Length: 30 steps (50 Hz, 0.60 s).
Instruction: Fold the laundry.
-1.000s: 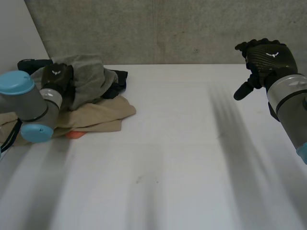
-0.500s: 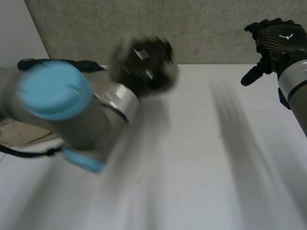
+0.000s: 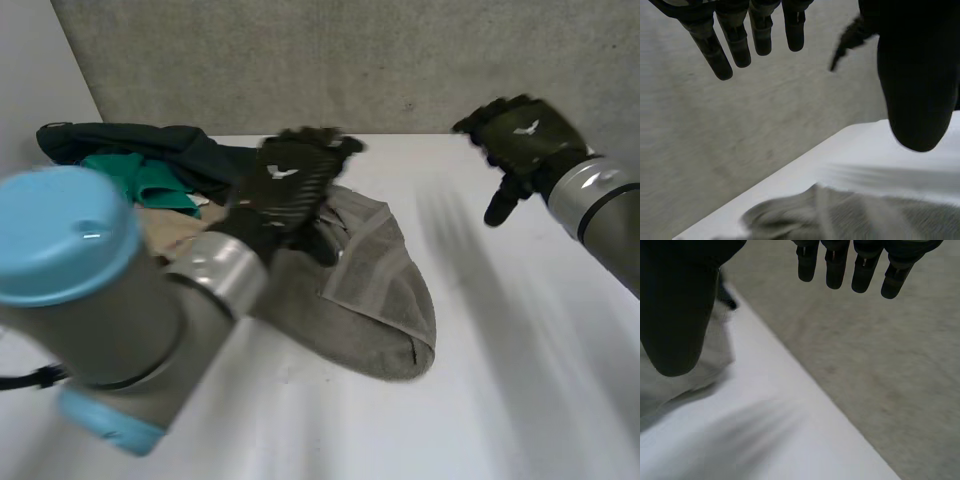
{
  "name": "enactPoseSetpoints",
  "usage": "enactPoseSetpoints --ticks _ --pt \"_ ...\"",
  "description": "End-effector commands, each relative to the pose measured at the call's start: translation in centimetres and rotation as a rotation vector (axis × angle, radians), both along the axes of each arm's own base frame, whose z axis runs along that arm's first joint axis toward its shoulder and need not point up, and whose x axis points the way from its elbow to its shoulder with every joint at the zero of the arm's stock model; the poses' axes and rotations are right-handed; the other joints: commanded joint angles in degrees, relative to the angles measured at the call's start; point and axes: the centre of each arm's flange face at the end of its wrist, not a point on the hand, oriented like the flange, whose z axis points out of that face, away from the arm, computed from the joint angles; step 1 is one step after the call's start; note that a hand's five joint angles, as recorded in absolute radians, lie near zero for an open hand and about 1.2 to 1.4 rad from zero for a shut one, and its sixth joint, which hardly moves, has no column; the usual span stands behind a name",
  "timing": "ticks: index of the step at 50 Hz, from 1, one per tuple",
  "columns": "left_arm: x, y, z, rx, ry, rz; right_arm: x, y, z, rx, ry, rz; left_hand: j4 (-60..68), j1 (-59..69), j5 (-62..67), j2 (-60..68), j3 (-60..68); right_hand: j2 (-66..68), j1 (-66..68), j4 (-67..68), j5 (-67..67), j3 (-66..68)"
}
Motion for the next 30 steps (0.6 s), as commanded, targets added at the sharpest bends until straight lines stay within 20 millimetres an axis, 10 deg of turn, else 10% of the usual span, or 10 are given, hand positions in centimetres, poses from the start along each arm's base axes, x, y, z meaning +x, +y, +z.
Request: enactPoseSetpoints --ticks 1,13,30 --pt "5.3 -0.2 -2.3 0.074 -0.054 0.146 1.2 1.3 -2.6 0.084 0.141 0.199 -0.2 -0.3 -0.3 -0.3 -0.8 -0.8 -2.1 -1.0 -1.8 -0.8" --pt "11.8 -3.8 -6.4 0.165 -0.134 0.388 7.0 3.8 -8.6 0.035 0.365 0.49 0.7 0.5 0.6 0.5 0.0 14.9 13.6 14.7 13.9 14.8" --pt "12.3 -3.9 -6.5 0.159 -0.14 0.403 11.5 3.2 -14.3 -0.06 0.551 0.562 0.7 0.5 0.6 0.5 0.0 17.1 15.8 16.9 16.1 17.0"
